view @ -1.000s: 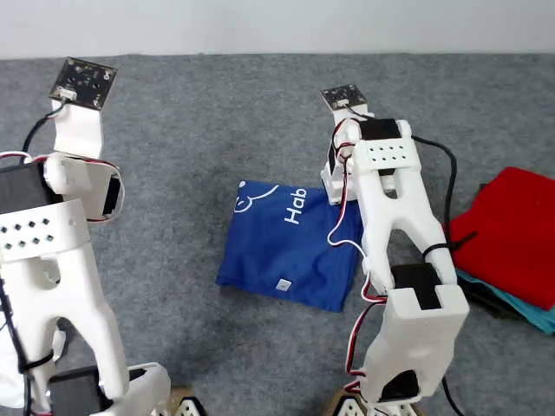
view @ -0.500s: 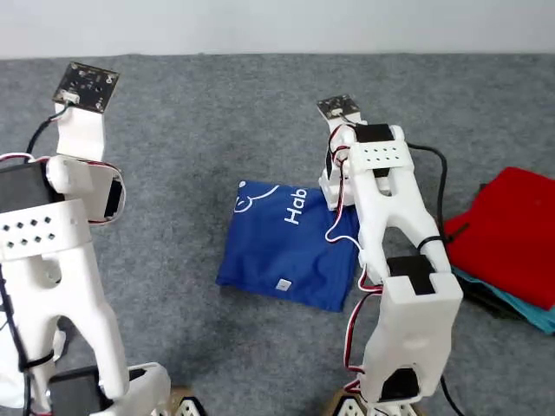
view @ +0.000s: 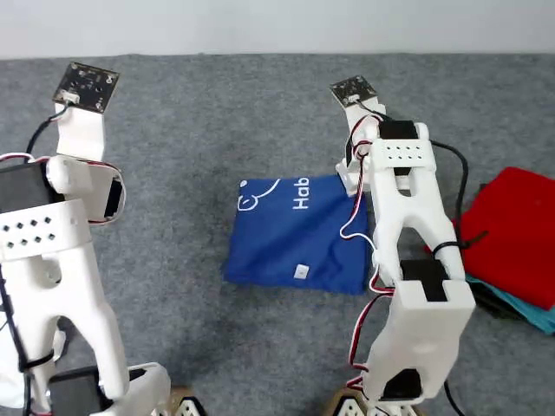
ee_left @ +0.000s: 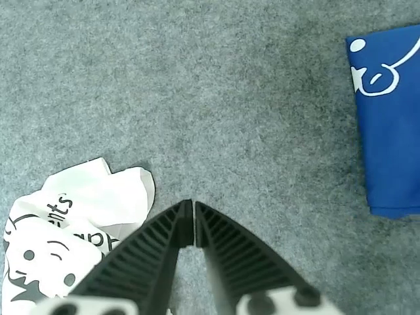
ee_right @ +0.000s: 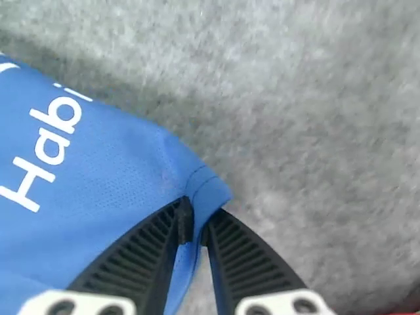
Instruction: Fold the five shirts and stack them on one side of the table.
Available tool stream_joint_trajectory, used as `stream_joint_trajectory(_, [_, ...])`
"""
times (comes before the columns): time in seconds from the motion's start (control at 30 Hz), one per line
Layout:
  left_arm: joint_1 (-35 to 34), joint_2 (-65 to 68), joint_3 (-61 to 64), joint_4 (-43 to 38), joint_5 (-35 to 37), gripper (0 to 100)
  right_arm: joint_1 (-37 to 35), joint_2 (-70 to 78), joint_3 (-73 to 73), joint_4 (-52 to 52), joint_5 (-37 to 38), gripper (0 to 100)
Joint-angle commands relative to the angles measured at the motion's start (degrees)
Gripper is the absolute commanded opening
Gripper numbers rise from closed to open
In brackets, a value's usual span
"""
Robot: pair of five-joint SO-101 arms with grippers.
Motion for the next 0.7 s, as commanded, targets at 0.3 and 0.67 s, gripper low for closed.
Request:
stream_joint_trajectory(0.3, [0.00, -2.20, -0.40, 0.88, -0.53, 1, -0.04, -8.22, -2.99, 11.47, -5.27, 18.0])
stream_joint_trajectory(0.67, [0.09, -2.29, -0.40, 0.88, -0.44, 1, -4.79, 1.27, -2.64, 17.19, -19.16, 27.5])
